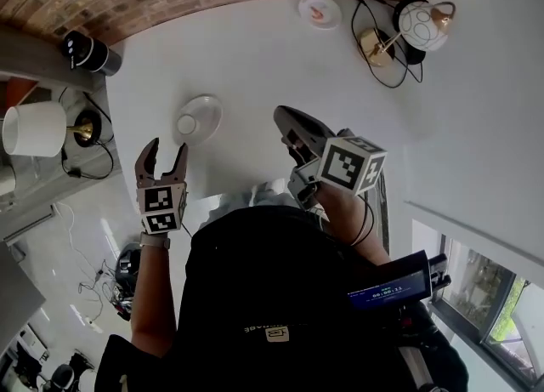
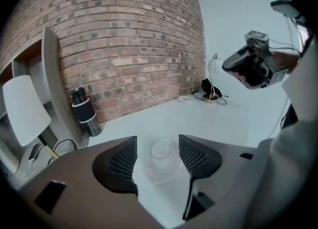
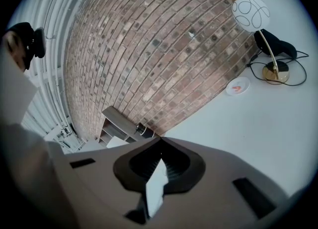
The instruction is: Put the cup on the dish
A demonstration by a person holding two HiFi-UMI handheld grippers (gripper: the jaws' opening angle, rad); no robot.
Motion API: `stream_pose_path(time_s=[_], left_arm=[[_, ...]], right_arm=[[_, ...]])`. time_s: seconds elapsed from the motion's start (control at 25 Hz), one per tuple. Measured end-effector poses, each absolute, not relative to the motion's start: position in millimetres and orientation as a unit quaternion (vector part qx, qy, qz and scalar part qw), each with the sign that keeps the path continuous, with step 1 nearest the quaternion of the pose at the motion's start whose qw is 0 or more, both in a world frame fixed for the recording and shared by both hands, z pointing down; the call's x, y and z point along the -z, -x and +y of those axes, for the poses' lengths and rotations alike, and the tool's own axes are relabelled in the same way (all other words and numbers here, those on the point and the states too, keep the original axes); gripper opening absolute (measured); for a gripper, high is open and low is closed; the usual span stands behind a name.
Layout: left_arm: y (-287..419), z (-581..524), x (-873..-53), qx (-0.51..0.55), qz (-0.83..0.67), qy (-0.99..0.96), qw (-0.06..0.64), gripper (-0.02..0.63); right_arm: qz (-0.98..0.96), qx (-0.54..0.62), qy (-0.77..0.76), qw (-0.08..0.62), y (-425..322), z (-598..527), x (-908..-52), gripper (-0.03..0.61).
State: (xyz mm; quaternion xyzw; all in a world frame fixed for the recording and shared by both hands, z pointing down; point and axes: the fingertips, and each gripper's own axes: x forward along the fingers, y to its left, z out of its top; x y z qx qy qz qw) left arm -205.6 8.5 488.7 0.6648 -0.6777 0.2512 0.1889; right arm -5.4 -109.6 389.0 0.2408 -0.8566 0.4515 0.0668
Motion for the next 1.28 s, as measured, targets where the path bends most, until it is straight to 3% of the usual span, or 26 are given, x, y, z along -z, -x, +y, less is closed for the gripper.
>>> stream_pose_path(time_s=[0.52,1.28], left_arm=[[195,7,-378,-0.202,-0.711,-0.66,0.13,0.261],[161,7,-294,-0.068,-0.705,-0.687,0.161,0.259]], right_arm=[[-0.882,-0.425,-0.203,0.031,25,-106,-348,0.003],[-0.912,-0.382,-0.149,-0.009,48,-88,-287,0.003]])
